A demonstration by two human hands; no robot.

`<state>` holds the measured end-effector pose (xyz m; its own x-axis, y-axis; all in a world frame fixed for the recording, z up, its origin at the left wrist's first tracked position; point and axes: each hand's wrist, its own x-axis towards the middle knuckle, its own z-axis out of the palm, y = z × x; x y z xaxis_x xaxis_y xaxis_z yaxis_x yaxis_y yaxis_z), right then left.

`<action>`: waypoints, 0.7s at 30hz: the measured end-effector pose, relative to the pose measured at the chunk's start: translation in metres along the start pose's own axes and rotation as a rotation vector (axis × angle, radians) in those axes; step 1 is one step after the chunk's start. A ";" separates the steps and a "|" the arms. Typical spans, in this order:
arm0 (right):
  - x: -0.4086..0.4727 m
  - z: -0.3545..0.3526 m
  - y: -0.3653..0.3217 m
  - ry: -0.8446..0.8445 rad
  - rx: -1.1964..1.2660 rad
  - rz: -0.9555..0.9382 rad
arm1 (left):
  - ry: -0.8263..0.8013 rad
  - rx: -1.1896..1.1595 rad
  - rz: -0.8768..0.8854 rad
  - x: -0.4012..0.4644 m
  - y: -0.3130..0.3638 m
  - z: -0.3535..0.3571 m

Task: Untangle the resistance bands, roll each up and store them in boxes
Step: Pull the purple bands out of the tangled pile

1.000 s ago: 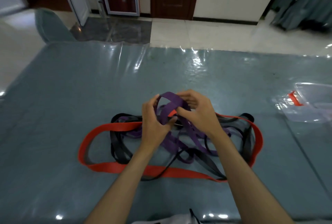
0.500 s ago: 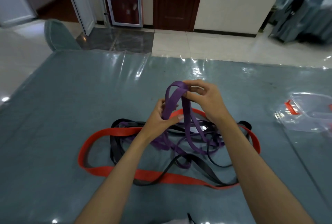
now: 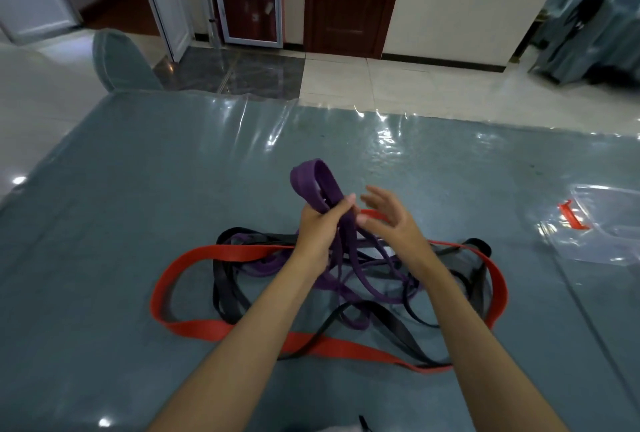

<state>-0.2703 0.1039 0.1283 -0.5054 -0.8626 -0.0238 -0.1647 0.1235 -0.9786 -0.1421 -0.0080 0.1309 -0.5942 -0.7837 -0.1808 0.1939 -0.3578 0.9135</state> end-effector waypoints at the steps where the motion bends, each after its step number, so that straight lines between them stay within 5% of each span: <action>1: -0.003 0.006 0.013 -0.069 -0.022 0.065 | -0.003 -0.039 -0.001 0.002 0.007 0.001; 4: -0.010 0.033 0.049 -0.166 -0.078 0.145 | -0.056 -0.126 0.019 0.008 0.030 0.007; 9: -0.002 0.068 0.070 0.076 -0.026 0.069 | -0.085 -0.201 0.045 0.021 0.066 0.007; 13: 0.017 0.066 0.047 0.221 0.196 0.114 | 0.026 -0.337 0.016 0.040 0.083 -0.007; 21: 0.046 0.036 -0.017 0.183 0.217 0.009 | 0.105 -0.536 -0.108 0.060 0.095 -0.037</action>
<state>-0.2600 0.0444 0.1369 -0.6535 -0.7568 -0.0148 0.0157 0.0059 -0.9999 -0.1309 -0.1078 0.1937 -0.5575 -0.7646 -0.3235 0.5224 -0.6259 0.5791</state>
